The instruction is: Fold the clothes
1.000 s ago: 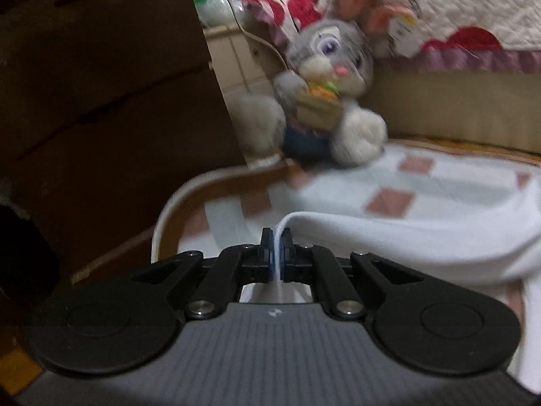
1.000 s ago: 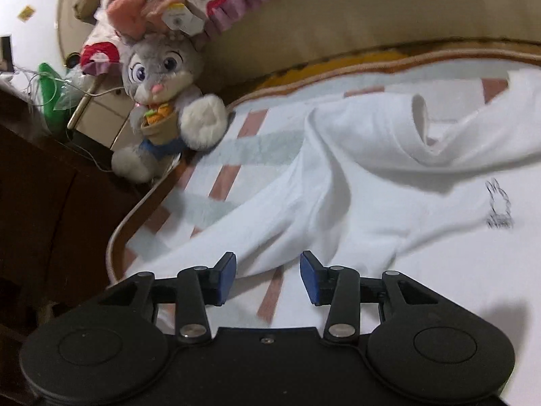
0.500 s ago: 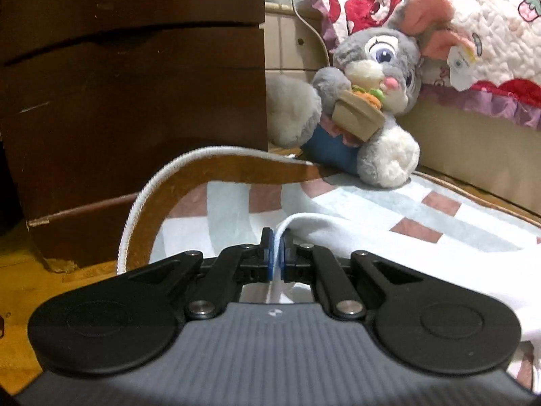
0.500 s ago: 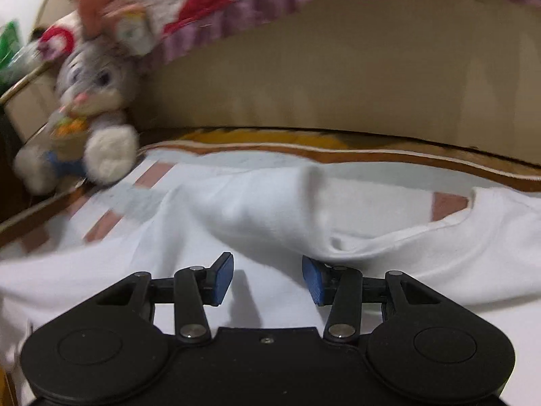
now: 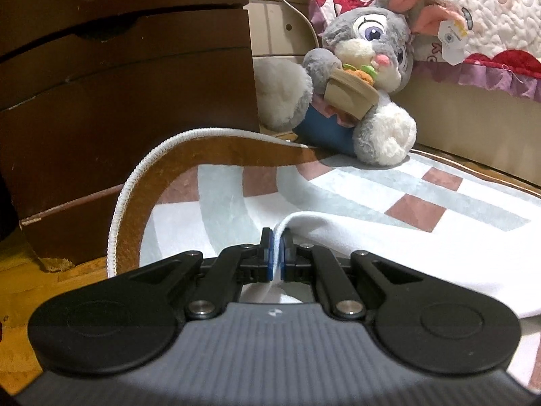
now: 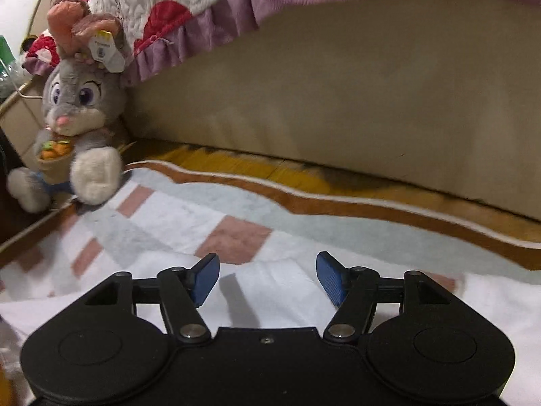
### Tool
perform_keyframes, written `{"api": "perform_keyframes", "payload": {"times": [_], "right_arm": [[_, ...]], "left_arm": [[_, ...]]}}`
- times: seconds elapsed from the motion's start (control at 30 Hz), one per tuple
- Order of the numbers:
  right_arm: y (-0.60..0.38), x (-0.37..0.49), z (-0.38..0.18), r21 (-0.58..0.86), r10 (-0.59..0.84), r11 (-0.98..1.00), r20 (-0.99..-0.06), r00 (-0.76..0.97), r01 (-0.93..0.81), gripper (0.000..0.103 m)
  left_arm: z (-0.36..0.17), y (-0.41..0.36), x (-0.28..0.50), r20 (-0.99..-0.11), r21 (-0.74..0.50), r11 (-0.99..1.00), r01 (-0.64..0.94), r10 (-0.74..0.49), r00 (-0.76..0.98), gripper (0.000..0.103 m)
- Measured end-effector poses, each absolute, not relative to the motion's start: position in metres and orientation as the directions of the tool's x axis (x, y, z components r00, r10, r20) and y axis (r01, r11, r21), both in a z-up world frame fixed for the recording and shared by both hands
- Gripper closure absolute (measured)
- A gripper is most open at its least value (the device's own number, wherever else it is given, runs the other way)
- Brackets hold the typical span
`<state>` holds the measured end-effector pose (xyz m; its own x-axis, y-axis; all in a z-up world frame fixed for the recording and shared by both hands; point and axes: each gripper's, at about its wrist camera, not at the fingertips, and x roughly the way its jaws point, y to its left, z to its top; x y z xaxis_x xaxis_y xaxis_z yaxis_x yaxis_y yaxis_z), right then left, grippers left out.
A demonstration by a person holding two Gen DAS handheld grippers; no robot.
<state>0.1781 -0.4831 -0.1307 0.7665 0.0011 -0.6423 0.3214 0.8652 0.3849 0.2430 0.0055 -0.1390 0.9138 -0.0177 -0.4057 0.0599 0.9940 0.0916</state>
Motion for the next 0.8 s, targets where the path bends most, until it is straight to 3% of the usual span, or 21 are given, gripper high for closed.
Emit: {"api": "perform_keyframes", "payload": {"times": [0.13,0.2,0.27,0.3,0.33,0.47,0.53,0.6,0.73,0.8], "right_arm": [[-0.475,0.184,-0.151,0.397,0.067,0.87,-0.681,0.729,0.291,0.033],[-0.452,0.186,-0.155,0.282,0.075,0.944,-0.687,0.723,0.171,0.034],[-0.427,0.186,-0.158,0.134,0.036,0.988,-0.684,0.728,0.077,0.06],[-0.425,0.186,-0.156,0.128,0.027,0.989,-0.674,0.738,0.08,0.08],[-0.426,0.185,-0.152,0.142,0.02,0.985,-0.654,0.756,0.097,0.087],[-0.432,0.17,-0.129,0.095,-0.105,0.978,-0.535,0.839,0.183,0.091],[-0.437,0.167,-0.123,0.109,-0.13,0.971,-0.498,0.857,0.211,0.091],[-0.439,0.169,-0.123,0.095,-0.156,0.969,-0.491,0.857,0.23,0.091],[-0.437,0.175,-0.124,0.061,-0.194,0.965,-0.494,0.847,0.256,0.091],[-0.439,0.177,-0.128,0.044,-0.207,0.963,-0.504,0.839,0.264,0.091]], "left_arm": [[-0.147,-0.002,0.245,-0.411,0.174,0.983,0.053,0.023,0.911,0.1],[-0.152,-0.006,0.246,-0.415,0.219,0.974,0.055,0.042,0.909,0.1],[-0.156,-0.01,0.248,-0.414,0.256,0.965,0.056,0.058,0.908,0.1],[-0.154,-0.011,0.25,-0.397,0.254,0.966,0.053,0.054,0.916,0.1],[-0.15,-0.012,0.251,-0.373,0.249,0.967,0.056,0.043,0.927,0.1],[-0.103,-0.014,0.236,-0.18,0.19,0.98,0.057,-0.022,0.983,0.1],[-0.091,-0.019,0.226,-0.105,0.224,0.972,0.062,-0.04,0.994,0.099],[-0.096,-0.025,0.228,-0.125,0.273,0.96,0.06,-0.027,0.992,0.099],[-0.125,-0.023,0.243,-0.267,0.252,0.965,0.078,-0.008,0.964,0.099],[-0.131,-0.02,0.247,-0.292,0.255,0.965,0.068,0.01,0.956,0.096]]}}
